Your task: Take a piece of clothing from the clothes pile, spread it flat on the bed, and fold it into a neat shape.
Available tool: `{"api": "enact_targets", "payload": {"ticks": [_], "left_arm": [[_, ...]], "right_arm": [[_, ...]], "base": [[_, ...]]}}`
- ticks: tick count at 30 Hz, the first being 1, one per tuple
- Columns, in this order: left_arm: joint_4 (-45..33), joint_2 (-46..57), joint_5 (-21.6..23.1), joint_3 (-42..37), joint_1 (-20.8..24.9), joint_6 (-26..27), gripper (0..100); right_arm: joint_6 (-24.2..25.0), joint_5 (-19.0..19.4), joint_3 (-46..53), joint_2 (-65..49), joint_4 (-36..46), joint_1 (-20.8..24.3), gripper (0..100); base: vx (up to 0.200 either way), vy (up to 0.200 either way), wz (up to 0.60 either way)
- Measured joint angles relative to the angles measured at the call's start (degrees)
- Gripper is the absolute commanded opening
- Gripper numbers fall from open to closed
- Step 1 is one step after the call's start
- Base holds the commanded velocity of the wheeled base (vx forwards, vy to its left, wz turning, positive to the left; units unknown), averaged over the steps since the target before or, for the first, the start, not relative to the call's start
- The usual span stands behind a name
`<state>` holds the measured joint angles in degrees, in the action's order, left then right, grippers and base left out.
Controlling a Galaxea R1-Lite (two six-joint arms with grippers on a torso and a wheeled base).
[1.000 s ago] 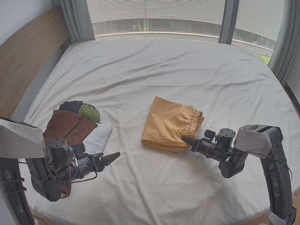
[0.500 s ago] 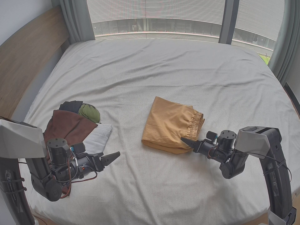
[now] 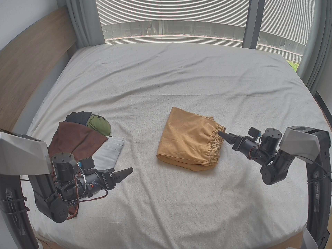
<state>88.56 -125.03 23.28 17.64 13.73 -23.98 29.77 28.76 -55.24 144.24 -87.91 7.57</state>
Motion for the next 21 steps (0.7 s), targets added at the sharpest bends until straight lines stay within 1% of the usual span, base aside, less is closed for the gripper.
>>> {"api": "enact_targets", "payload": {"ticks": [3,7,10,16,21], "left_arm": [[0.0,0.0,0.0,0.0,0.0,0.0,100],[0.0,0.1,0.0,0.1,0.0,0.0,100],[0.0,0.1,0.0,0.1,0.0,0.0,100],[0.0,0.2,0.0,0.0,-0.1,0.0,100],[0.0,0.2,0.0,-0.1,-0.1,0.0,100]], "right_arm": [[0.0,0.0,0.6,-3.4,0.3,0.0,100],[0.1,0.0,1.2,-6.6,0.7,3.0,100],[0.1,-0.1,1.2,-6.9,0.8,5.2,100],[0.1,-0.3,-1.4,-3.1,1.5,7.8,100],[0.2,-1.7,-4.7,1.8,1.8,8.2,100]], "base": [[0.000,0.000,0.00],[0.000,0.000,0.00],[0.000,0.000,0.00],[0.000,0.000,0.00],[0.000,0.000,0.00]]}}
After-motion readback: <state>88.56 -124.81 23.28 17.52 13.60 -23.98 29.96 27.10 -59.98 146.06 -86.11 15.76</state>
